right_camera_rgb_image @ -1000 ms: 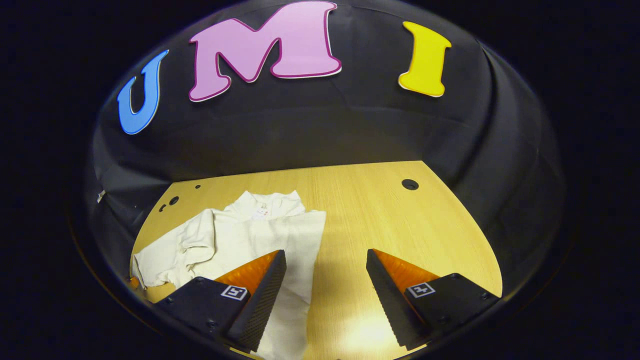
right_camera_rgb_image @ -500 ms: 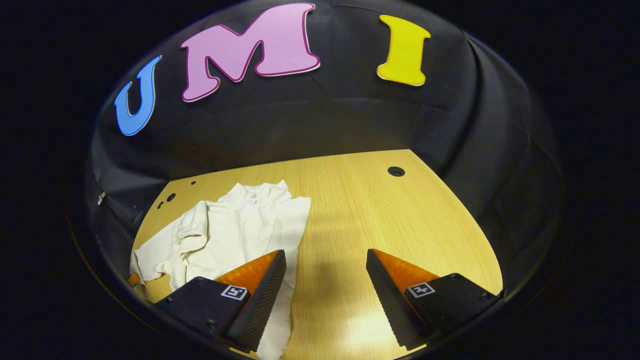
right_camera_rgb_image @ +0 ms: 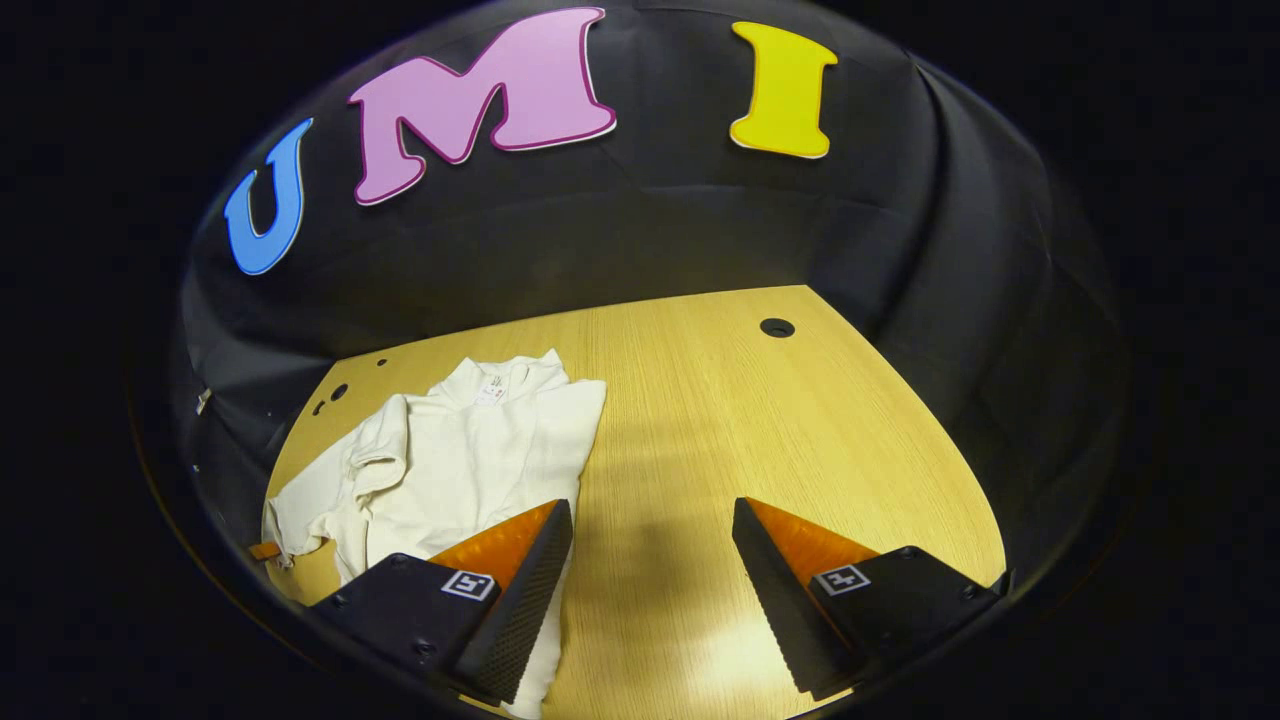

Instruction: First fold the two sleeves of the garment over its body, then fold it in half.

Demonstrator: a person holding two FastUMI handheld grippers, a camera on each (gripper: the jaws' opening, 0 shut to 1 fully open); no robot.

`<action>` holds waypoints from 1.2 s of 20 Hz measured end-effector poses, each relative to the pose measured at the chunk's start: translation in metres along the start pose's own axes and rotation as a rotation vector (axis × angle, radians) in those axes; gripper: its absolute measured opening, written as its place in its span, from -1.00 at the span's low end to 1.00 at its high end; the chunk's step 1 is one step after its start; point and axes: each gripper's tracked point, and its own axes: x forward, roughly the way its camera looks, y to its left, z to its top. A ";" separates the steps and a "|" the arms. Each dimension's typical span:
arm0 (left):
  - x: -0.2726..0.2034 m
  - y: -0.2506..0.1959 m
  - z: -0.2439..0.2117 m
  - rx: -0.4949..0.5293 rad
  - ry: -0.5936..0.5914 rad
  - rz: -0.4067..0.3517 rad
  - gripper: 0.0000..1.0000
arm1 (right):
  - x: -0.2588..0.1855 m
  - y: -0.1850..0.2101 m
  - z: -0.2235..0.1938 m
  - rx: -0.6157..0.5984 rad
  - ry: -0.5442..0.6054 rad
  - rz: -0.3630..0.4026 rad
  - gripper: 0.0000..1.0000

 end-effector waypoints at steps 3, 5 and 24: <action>-0.011 -0.013 0.028 -0.056 -0.041 -0.023 -0.87 | -0.003 -0.010 0.000 0.001 -0.005 -0.010 0.97; -0.018 -0.030 0.058 -0.087 -0.085 -0.059 -0.87 | -0.002 -0.018 -0.001 0.002 -0.003 -0.013 0.97; -0.069 -0.362 0.186 0.222 -0.256 -0.548 -0.87 | -0.007 -0.068 -0.034 0.091 0.000 -0.074 0.97</action>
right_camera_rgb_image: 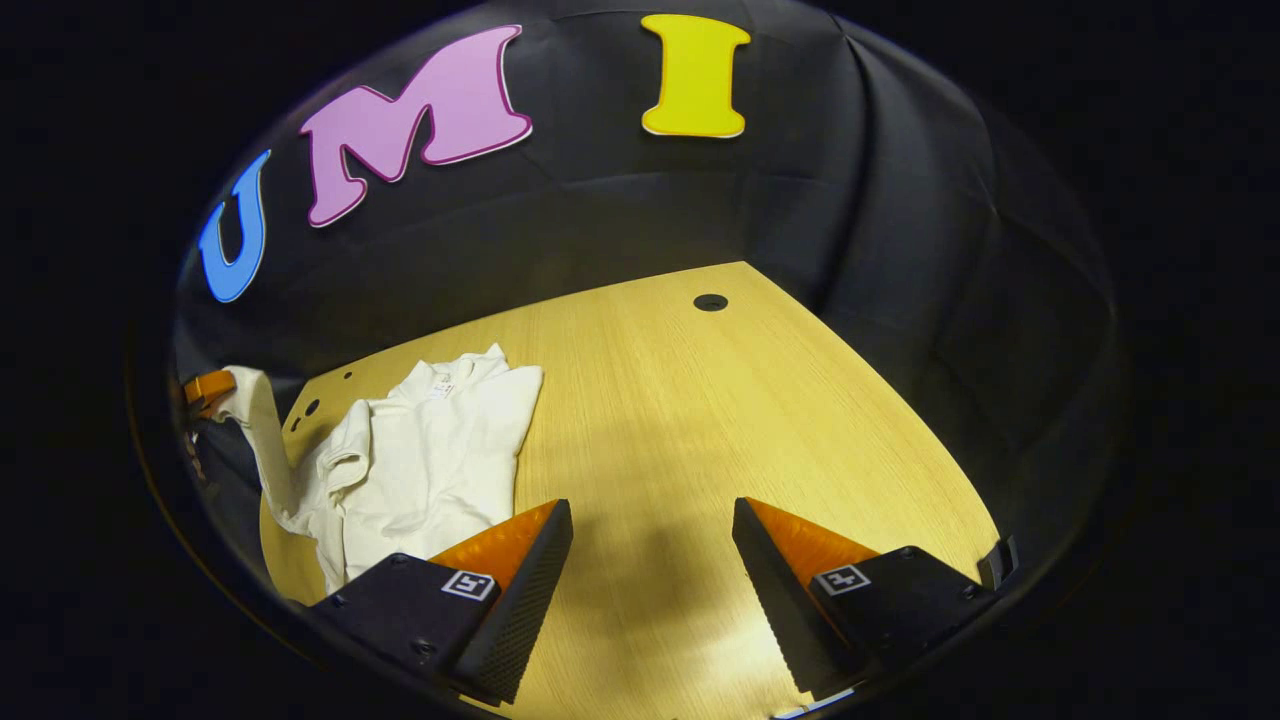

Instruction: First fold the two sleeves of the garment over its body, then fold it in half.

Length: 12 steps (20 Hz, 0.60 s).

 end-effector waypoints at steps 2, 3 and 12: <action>0.016 -0.040 -0.005 0.044 0.016 -0.062 -0.87 | 0.000 -0.003 -0.001 0.013 0.001 -0.003 0.97; 0.023 -0.060 -0.008 0.060 0.026 -0.093 -0.87 | 0.000 -0.003 -0.001 0.016 0.002 -0.005 0.97; 0.081 -0.217 -0.074 0.198 0.157 -0.325 -0.82 | 0.002 -0.022 -0.012 0.028 0.014 -0.017 0.97</action>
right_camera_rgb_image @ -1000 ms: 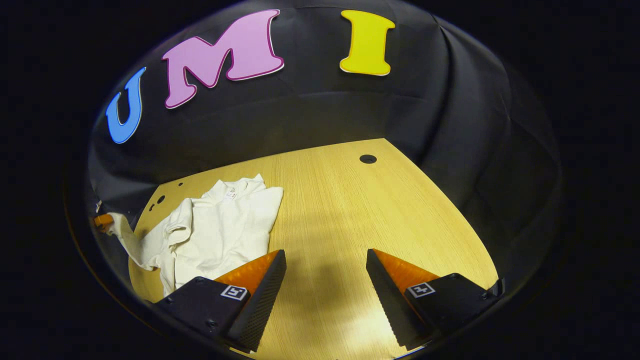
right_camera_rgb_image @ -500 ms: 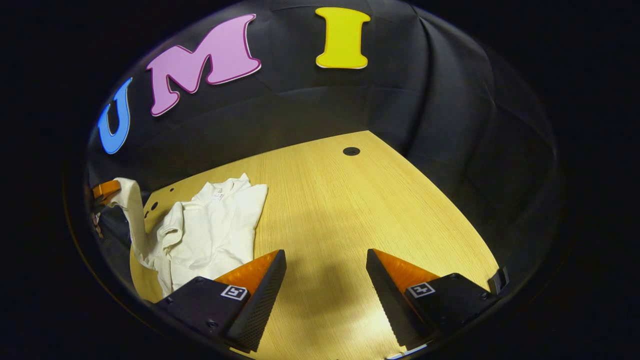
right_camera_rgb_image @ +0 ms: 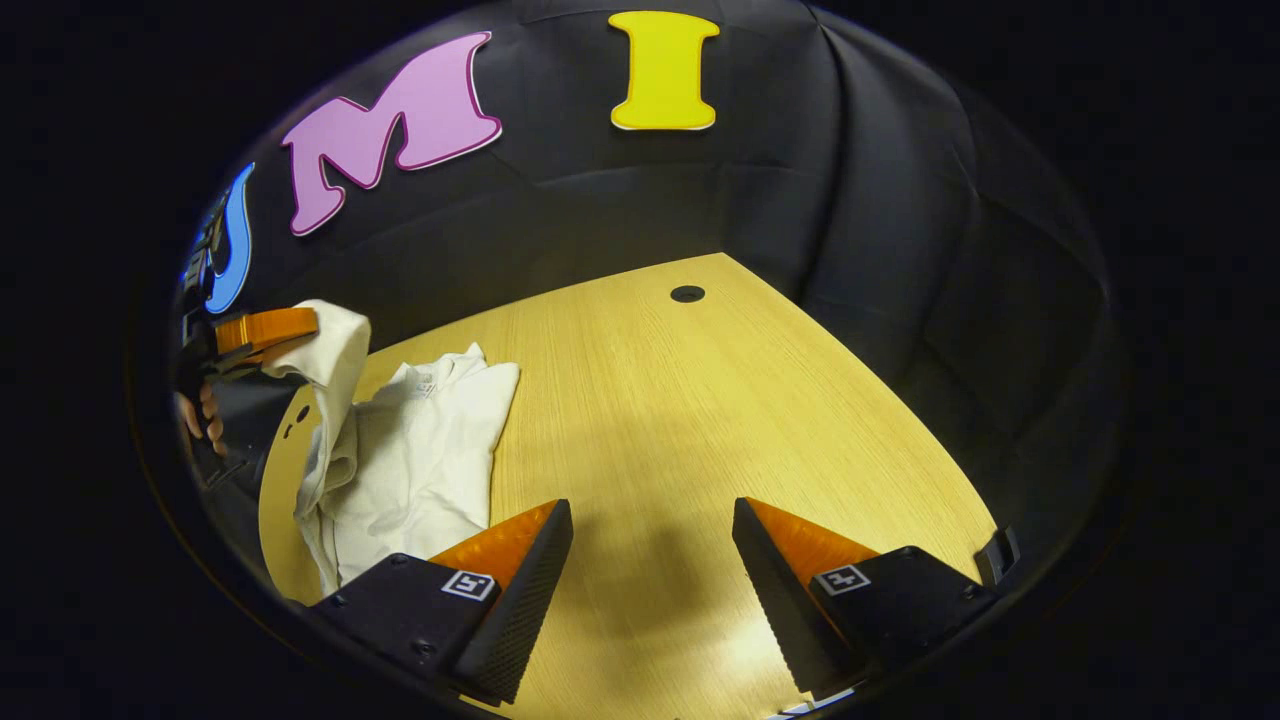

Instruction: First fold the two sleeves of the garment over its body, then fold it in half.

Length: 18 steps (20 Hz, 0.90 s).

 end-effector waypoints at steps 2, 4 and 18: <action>0.018 -0.013 -0.015 0.044 0.049 0.024 -0.64 | 0.000 -0.002 -0.004 0.006 0.009 0.001 0.97; 0.029 -0.033 -0.024 0.055 0.081 -0.008 -0.47 | 0.001 -0.001 -0.009 0.003 0.017 0.005 0.98; -0.139 0.080 -0.072 0.047 0.045 0.173 0.95 | -0.025 0.073 -0.050 -0.036 0.108 0.173 0.98</action>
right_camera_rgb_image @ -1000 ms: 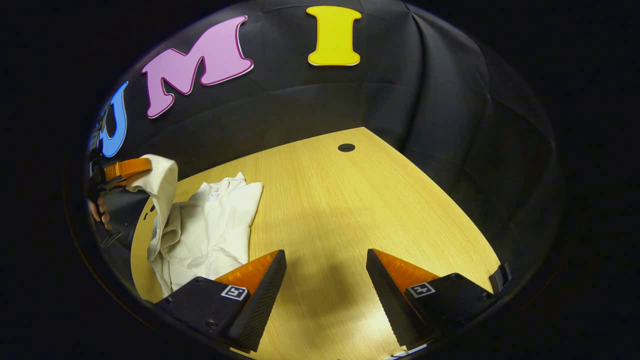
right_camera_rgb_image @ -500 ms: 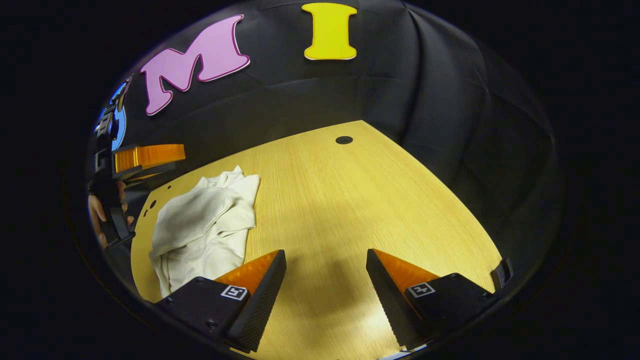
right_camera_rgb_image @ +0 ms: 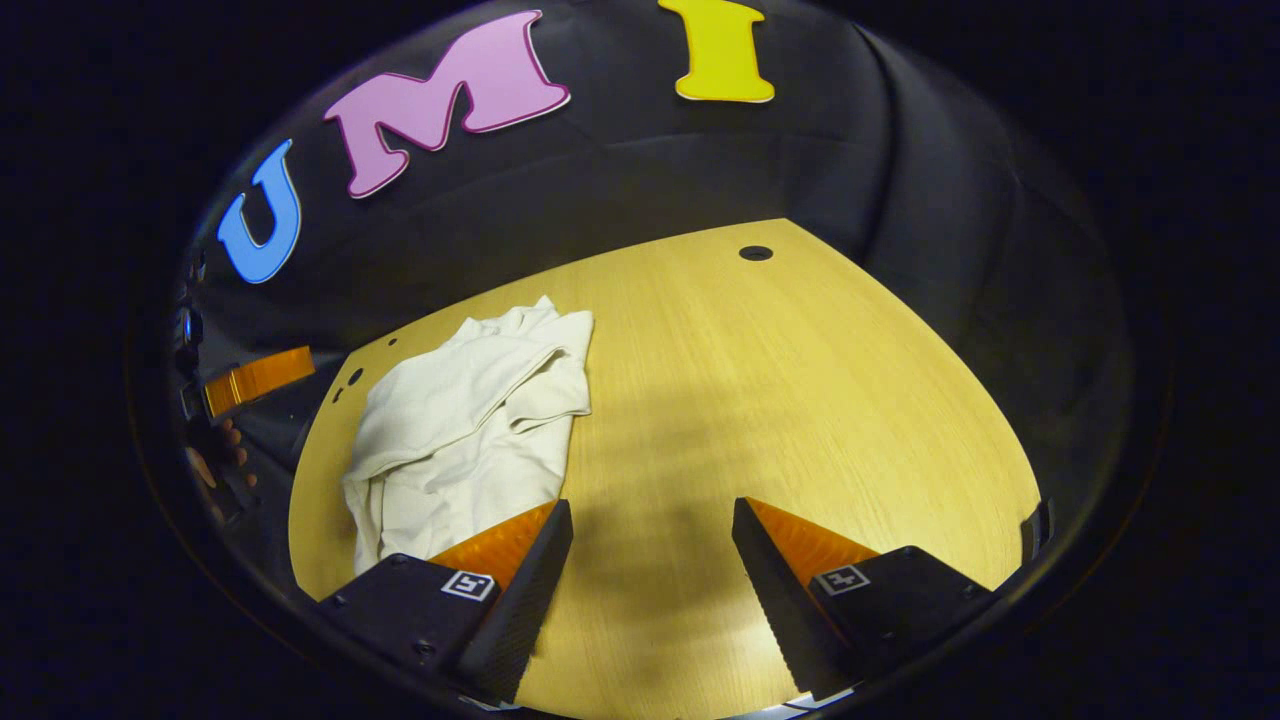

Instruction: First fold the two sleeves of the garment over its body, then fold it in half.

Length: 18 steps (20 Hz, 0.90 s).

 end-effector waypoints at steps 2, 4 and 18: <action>-0.022 0.024 -0.029 -0.014 0.030 0.051 0.95 | 0.001 0.014 -0.011 -0.019 0.023 0.025 0.97; -0.046 0.038 -0.064 -0.048 0.068 0.082 0.96 | 0.002 0.026 -0.023 -0.026 0.049 0.039 0.97; -0.110 0.018 -0.231 -0.164 0.296 0.135 0.96 | -0.005 0.080 -0.118 -0.062 0.219 0.104 0.97</action>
